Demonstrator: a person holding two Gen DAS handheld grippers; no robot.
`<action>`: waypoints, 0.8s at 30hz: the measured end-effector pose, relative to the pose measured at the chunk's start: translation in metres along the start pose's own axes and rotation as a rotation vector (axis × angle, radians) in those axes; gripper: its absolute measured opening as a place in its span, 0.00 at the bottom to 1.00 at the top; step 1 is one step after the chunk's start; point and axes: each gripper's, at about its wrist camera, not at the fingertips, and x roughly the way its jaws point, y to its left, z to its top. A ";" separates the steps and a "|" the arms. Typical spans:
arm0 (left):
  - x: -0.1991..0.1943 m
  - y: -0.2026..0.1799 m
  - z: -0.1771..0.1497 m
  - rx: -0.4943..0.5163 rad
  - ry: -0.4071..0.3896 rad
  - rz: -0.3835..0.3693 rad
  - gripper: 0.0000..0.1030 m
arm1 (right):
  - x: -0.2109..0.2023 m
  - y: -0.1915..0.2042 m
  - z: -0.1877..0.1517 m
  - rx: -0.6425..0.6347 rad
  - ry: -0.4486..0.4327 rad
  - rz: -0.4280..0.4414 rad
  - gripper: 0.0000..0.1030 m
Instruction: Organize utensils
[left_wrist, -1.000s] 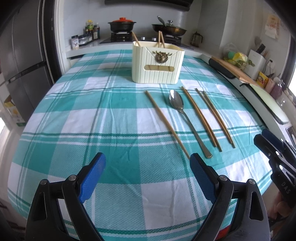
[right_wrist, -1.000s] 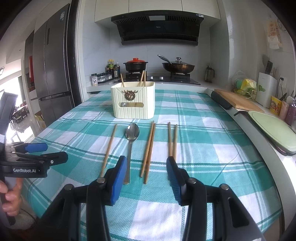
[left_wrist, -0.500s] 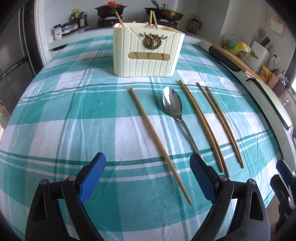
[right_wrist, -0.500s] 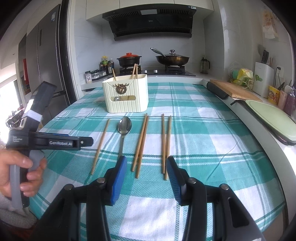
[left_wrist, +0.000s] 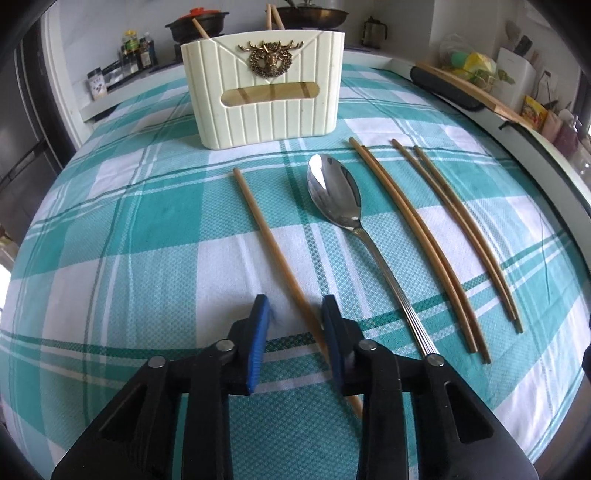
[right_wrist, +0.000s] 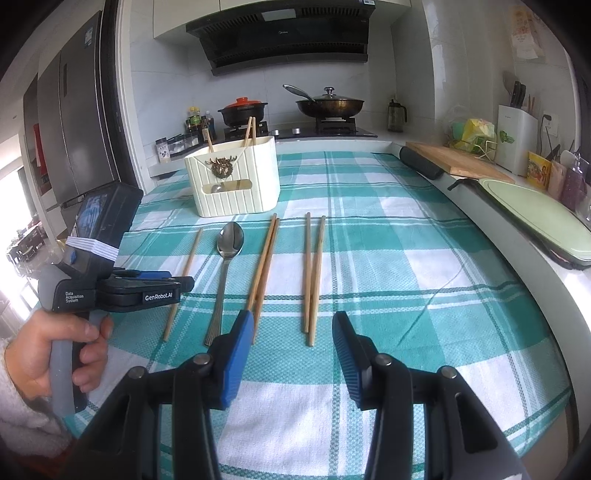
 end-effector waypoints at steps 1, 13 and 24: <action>0.000 0.001 -0.001 0.000 -0.001 0.007 0.09 | 0.001 -0.001 0.001 0.005 0.005 0.000 0.44; -0.004 0.049 -0.011 -0.065 0.004 0.046 0.04 | 0.065 -0.035 0.029 0.049 0.165 -0.005 0.32; -0.018 0.085 -0.033 -0.077 0.011 0.076 0.05 | 0.144 -0.028 0.059 -0.023 0.326 0.014 0.16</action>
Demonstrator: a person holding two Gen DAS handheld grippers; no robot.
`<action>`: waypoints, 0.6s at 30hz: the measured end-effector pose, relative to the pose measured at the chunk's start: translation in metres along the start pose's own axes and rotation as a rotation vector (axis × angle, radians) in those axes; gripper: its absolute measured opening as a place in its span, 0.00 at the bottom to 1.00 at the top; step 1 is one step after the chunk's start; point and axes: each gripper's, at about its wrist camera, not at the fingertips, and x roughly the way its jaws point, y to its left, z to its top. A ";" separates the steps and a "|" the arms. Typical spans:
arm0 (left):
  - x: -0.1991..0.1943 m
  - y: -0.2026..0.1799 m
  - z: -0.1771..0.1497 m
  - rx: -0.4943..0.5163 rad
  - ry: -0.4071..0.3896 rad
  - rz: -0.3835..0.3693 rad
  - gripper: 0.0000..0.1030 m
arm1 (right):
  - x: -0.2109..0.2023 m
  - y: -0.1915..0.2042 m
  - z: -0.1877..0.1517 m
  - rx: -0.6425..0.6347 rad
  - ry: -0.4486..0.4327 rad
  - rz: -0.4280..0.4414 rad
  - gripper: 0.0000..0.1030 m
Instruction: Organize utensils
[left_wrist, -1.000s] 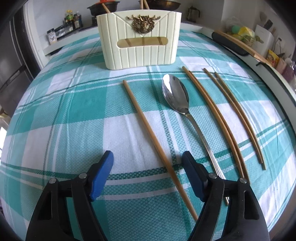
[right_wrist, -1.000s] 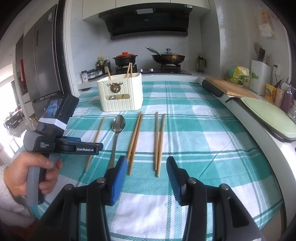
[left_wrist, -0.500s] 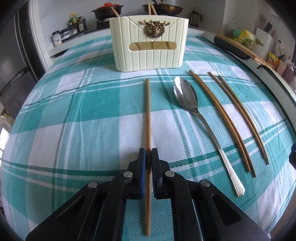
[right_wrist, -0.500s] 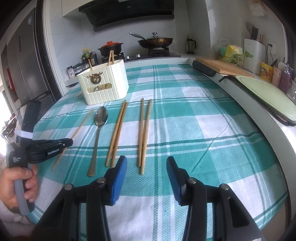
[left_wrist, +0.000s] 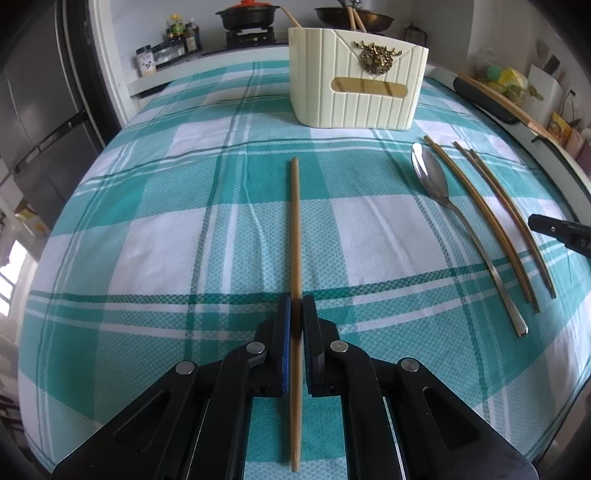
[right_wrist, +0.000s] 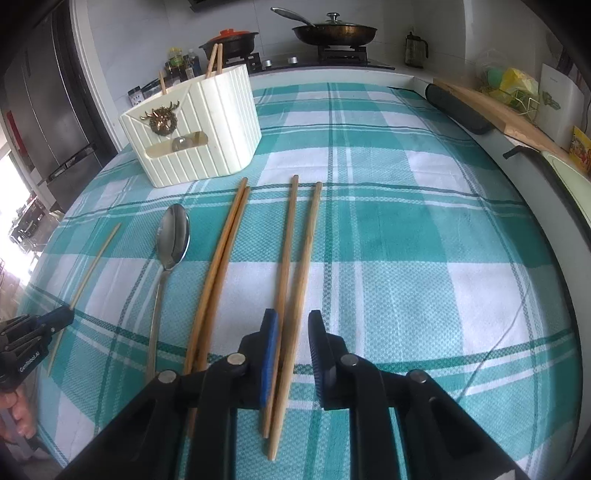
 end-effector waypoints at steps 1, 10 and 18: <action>-0.001 0.002 -0.001 -0.001 0.000 0.003 0.05 | 0.005 -0.001 0.000 -0.002 0.011 -0.017 0.16; -0.004 0.015 -0.006 -0.013 0.005 0.011 0.05 | -0.003 -0.002 -0.008 -0.045 0.062 -0.114 0.12; -0.005 0.028 -0.003 -0.048 0.021 -0.033 0.06 | -0.011 -0.011 -0.015 0.016 0.069 -0.058 0.19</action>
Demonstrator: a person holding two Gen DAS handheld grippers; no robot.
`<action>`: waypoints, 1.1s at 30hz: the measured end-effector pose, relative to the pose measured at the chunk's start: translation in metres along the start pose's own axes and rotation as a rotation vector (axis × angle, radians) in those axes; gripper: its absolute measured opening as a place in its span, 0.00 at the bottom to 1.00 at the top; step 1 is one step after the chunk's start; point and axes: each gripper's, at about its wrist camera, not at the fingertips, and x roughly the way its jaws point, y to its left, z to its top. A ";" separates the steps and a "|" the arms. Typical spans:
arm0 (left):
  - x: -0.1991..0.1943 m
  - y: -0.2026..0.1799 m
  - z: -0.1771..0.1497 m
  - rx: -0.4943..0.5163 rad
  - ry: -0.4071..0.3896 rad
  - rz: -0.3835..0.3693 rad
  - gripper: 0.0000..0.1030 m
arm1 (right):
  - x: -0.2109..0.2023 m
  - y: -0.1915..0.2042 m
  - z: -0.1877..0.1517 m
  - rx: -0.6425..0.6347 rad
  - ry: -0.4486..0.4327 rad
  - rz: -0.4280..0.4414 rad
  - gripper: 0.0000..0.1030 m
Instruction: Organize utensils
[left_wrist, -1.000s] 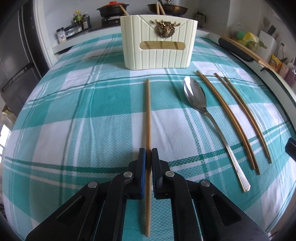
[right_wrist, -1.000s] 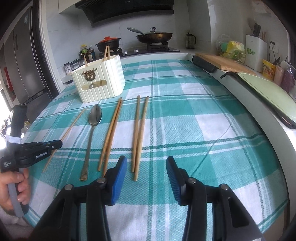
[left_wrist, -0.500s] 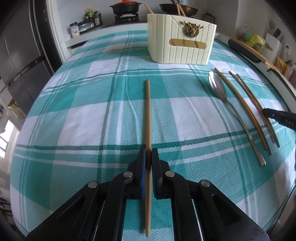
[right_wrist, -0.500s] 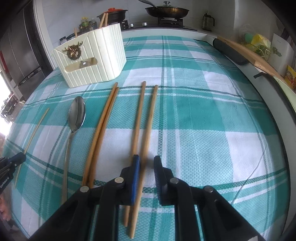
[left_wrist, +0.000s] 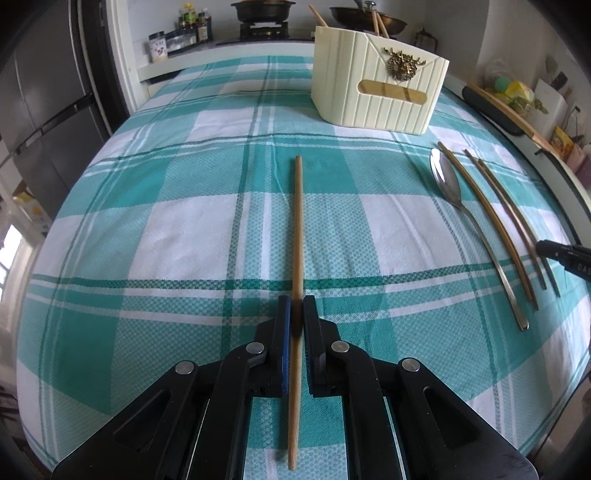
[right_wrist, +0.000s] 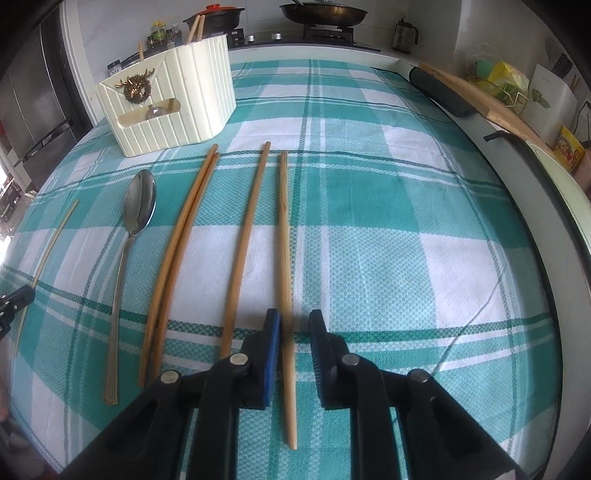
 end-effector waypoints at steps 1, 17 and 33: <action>-0.001 0.002 0.000 0.000 0.001 -0.004 0.08 | -0.001 -0.001 0.000 0.005 0.003 0.011 0.21; -0.001 0.010 0.024 0.063 0.082 -0.124 0.48 | -0.009 -0.007 0.020 -0.074 0.080 0.069 0.30; 0.039 0.007 0.074 0.161 0.151 -0.070 0.48 | 0.032 0.005 0.061 -0.157 0.184 0.084 0.31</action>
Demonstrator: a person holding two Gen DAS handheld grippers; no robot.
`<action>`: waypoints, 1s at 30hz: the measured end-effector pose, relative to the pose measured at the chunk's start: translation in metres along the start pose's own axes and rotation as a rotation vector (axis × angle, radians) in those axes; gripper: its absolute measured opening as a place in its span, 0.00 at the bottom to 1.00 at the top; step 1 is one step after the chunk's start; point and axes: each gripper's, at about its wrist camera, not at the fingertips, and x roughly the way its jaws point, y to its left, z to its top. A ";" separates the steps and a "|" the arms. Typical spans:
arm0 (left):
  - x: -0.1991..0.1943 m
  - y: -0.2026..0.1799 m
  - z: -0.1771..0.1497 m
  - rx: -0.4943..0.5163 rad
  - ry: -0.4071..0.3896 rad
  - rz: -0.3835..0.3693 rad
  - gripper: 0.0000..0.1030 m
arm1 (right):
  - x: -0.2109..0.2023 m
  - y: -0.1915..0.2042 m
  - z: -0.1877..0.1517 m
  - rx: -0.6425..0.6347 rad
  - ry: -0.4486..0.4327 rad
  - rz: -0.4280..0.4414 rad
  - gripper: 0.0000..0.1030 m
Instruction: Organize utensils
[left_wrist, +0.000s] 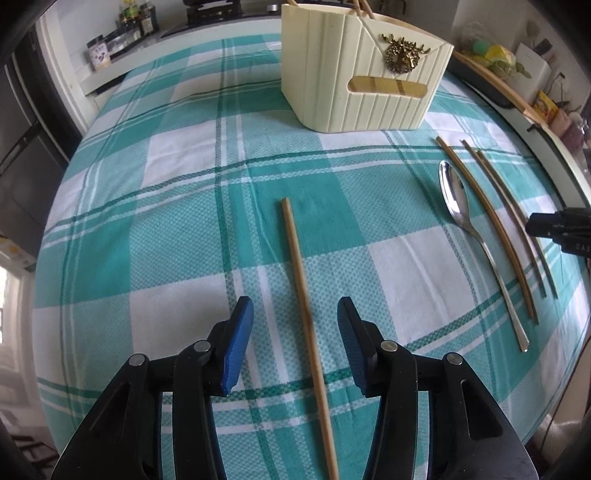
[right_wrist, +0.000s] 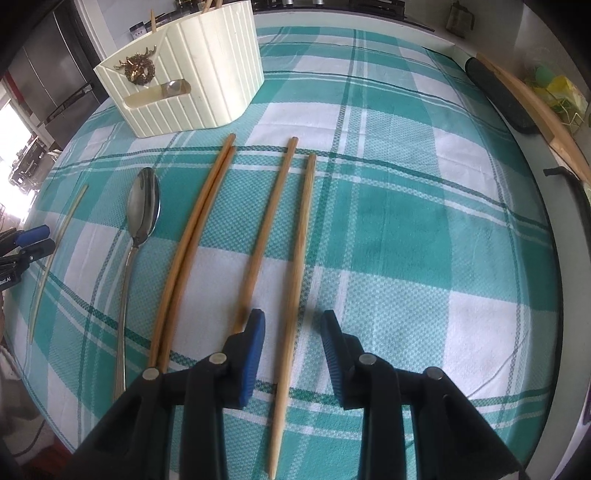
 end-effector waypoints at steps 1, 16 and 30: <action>0.004 0.001 0.002 0.002 0.007 0.008 0.48 | 0.002 0.000 0.005 -0.004 0.001 -0.002 0.31; 0.028 0.009 0.038 0.019 0.038 0.065 0.28 | 0.036 -0.012 0.091 0.013 -0.026 -0.063 0.21; -0.048 0.007 0.036 -0.042 -0.190 -0.018 0.03 | -0.055 -0.019 0.067 0.111 -0.319 0.071 0.07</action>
